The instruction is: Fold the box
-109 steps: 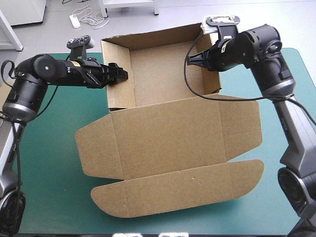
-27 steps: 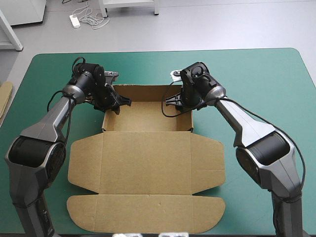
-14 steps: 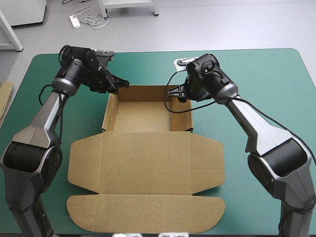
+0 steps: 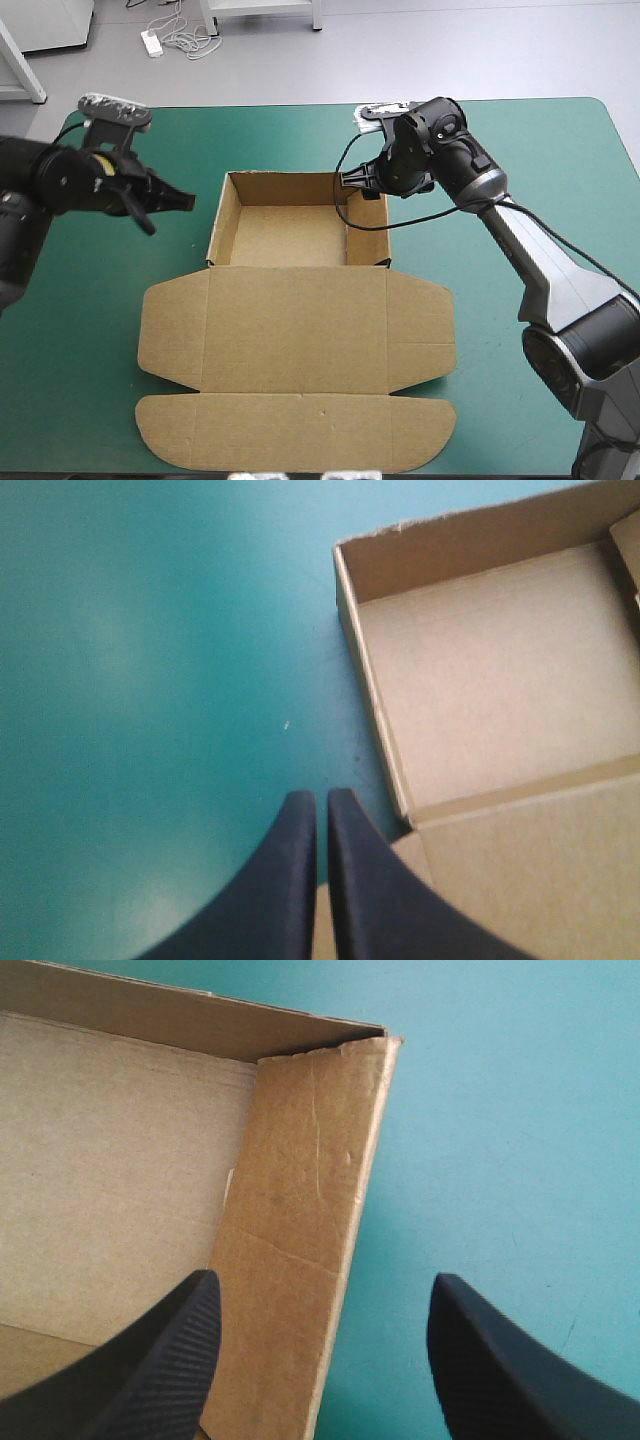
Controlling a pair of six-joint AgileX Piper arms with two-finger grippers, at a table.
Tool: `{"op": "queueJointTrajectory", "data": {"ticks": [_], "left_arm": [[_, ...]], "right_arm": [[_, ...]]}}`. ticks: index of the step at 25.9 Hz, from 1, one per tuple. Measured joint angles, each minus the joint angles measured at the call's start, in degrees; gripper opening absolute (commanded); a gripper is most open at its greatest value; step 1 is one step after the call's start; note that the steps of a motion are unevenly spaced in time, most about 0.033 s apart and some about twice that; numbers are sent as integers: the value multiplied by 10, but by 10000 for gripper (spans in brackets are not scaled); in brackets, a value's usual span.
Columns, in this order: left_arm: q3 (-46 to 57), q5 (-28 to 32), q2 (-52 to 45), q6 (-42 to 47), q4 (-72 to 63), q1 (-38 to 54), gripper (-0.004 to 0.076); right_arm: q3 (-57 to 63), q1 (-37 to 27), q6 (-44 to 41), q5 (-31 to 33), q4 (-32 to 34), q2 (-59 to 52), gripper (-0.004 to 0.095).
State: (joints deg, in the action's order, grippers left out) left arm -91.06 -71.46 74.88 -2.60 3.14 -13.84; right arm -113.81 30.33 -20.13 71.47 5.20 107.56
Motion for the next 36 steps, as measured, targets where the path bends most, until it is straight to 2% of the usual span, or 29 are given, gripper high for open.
{"op": "queueJointTrajectory", "data": {"ticks": [4, 8, 13, 16, 17, 19, 20, 24, 31, 36], "left_arm": [[141, 0, -161, 2, 10, 0, -9], [235, 0, -288, 4, 10, 0, -9], [244, -1, -351, 4, 10, 0, -9], [244, -1, -359, 4, 10, 0, -8], [245, -1, -359, 4, 10, 0, -8], [246, -1, -359, 4, 10, 0, -8], [246, -1, -359, 4, 10, 0, -8], [246, -1, -359, 4, 10, 0, -9], [246, -1, -359, 4, 9, 0, -8], [246, -1, -359, 6, 10, 0, -9]], "right_arm": [[0, 0, 1, 0, -2, 17, 567], [0, 0, 2, -1, 6, 67, 567], [0, 0, 2, -4, 8, 121, 536], [0, 0, 2, -5, 8, 145, 343], [-1, 0, 2, -3, 8, 149, 217], [-2, 0, 2, -6, 10, 149, 25], [-2, 0, 2, -6, 11, 150, -14], [-2, 1, -8, -16, 16, 148, -19], [-3, -11, -3, -17, 65, 128, -19], [-3, -83, 28, -12, 76, 108, -19]]}}
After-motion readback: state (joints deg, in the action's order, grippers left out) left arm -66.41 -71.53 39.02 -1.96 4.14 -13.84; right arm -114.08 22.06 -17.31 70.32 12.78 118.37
